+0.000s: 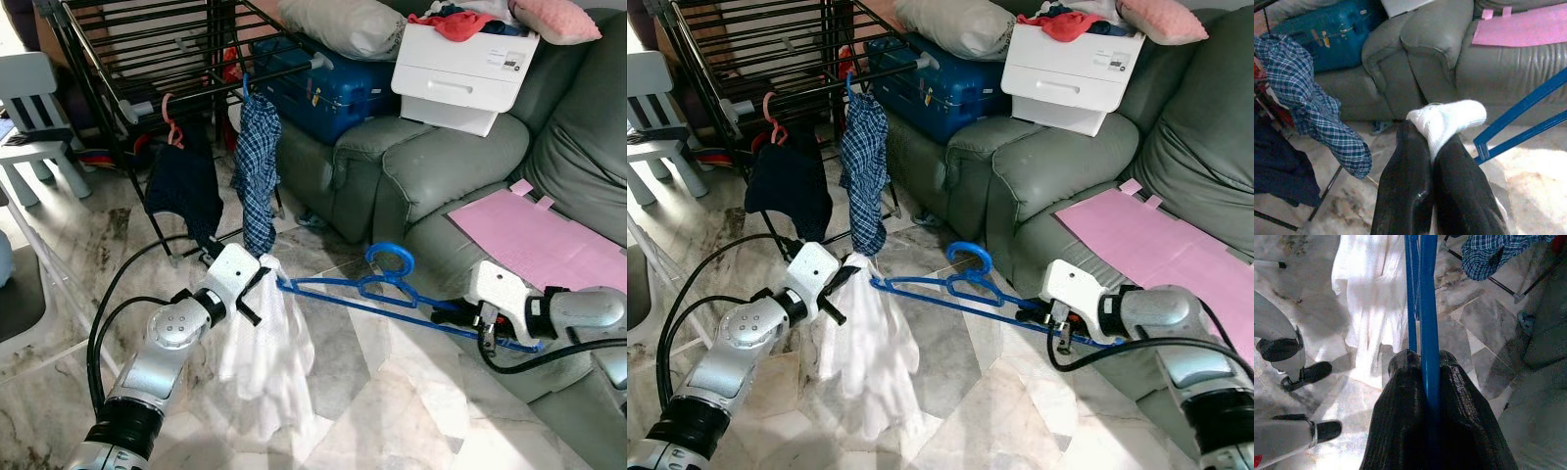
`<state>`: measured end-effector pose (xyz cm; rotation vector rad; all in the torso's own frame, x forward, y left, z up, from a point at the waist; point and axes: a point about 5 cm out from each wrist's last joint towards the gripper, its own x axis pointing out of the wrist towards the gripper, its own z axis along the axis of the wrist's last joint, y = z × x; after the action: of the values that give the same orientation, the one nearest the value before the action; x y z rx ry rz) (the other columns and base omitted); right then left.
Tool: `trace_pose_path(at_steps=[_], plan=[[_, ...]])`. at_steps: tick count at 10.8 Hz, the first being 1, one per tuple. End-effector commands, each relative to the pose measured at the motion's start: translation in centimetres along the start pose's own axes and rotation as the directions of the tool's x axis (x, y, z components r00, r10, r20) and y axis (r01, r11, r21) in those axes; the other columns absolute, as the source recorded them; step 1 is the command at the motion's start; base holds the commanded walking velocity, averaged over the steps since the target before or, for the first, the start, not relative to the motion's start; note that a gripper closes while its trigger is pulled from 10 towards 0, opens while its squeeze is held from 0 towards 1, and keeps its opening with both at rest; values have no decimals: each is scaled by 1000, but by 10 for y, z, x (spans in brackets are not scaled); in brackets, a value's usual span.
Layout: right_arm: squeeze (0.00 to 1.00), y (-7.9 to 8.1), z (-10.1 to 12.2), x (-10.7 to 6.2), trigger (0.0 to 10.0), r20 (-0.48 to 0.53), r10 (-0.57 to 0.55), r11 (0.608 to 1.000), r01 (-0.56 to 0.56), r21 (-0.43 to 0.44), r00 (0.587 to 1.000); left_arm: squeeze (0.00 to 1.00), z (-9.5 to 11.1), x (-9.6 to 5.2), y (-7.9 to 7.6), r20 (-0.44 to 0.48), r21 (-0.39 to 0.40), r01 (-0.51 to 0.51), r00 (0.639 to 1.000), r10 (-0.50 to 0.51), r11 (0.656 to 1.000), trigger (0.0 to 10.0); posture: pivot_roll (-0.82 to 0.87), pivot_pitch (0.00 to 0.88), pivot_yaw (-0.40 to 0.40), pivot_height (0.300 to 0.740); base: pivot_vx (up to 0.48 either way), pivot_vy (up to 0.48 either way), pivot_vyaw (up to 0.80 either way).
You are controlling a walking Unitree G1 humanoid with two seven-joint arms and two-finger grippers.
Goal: Hang hanger
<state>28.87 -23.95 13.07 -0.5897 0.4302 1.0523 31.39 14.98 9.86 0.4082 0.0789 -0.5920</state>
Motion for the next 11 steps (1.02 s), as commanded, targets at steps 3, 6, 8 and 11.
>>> trace_pose_path(at_steps=[3,6,8,11], plan=[[0,-9,6,-6,10000,2,-29,999,29,-39,1000,0,12,4,5,45,39,-15,999,13,999,10000,-105,0,34,740,0,0,0],[0,-10,3,-4,10000,-27,-45,997,43,-71,999,0,13,-1,8,50,75,-2,999,-1,997,10000,-99,0,34,740,0,0,0],[0,-12,2,-3,10000,-23,-57,996,55,-71,998,0,15,-1,9,56,74,-4,998,0,997,10000,-100,0,34,740,0,0,0],[0,-7,2,12,10000,11,-37,999,37,-36,999,0,38,5,-3,139,116,38,989,-54,993,10000,-95,0,31,740,0,0,0]])
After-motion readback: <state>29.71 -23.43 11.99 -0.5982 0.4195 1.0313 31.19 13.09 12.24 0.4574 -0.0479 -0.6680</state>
